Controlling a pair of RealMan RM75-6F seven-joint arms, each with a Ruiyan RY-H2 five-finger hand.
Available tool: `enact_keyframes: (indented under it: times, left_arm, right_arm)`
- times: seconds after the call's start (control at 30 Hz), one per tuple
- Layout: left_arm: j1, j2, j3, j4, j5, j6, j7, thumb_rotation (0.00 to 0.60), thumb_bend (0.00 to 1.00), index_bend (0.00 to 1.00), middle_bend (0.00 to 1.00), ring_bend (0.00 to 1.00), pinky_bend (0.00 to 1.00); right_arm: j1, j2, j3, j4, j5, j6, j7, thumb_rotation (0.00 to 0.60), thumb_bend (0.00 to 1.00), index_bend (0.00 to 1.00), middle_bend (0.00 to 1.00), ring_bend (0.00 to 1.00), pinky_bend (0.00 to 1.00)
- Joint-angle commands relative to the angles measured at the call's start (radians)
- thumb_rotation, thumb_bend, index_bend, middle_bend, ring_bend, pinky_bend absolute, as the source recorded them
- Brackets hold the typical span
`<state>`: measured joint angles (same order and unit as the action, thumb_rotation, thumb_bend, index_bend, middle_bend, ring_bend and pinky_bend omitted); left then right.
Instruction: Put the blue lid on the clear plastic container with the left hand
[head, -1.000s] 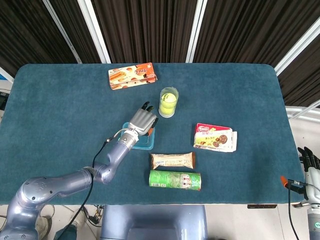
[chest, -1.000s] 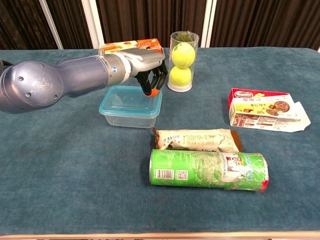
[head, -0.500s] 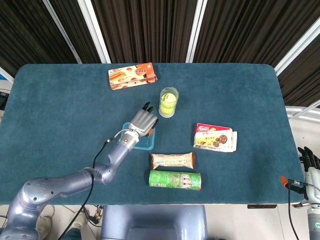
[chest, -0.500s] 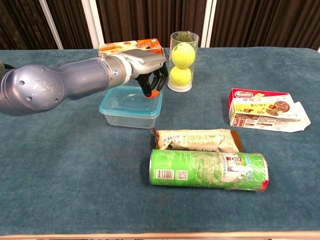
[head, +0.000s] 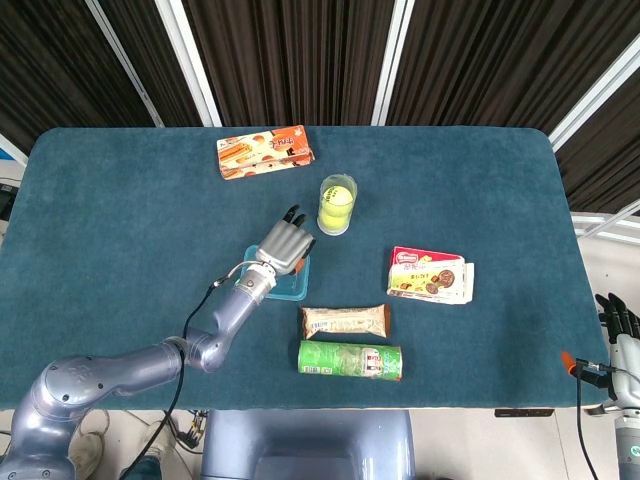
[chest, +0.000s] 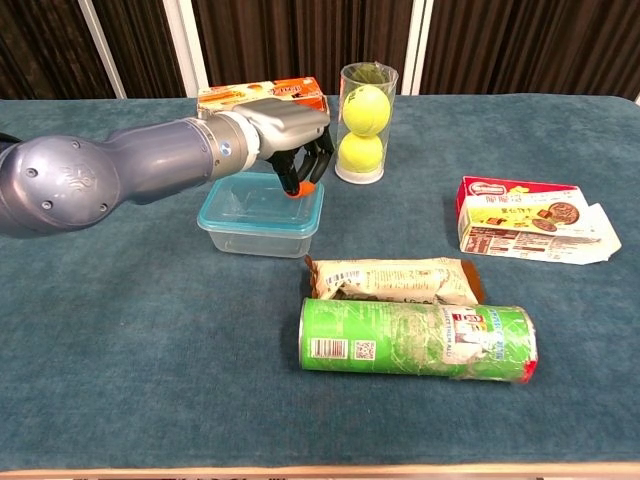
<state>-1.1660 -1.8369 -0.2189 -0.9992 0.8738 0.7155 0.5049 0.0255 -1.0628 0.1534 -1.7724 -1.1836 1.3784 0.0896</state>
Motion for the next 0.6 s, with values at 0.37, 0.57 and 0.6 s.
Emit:
enact_keyframes:
  times: [0.37,0.57,0.6]
  left_arm:
    - [0.04,0.14,0.004,-0.268,0.076,0.119,0.042,0.6,0.52,0.64,0.6,0.13,0.02]
    - [0.065,0.182,0.04,-0.379,0.114,0.141,0.055,0.6,0.52,0.64,0.59,0.13,0.02]
    - [0.067,0.185,0.044,-0.388,0.117,0.142,0.055,0.6,0.52,0.64,0.59,0.13,0.02]
  right_arm:
    - [0.001,-0.001,0.0,0.001,0.0,0.0,-0.005,0.6,0.29,0.1,0.0,0.0,0.0]
    - [0.001,-0.003,0.001,0.004,0.001,0.002,-0.007,0.6,0.29,0.1,0.0,0.0,0.0]
    - [0.001,-0.004,0.001,0.004,0.0,0.003,-0.007,0.6,0.29,0.1,0.0,0.0,0.0]
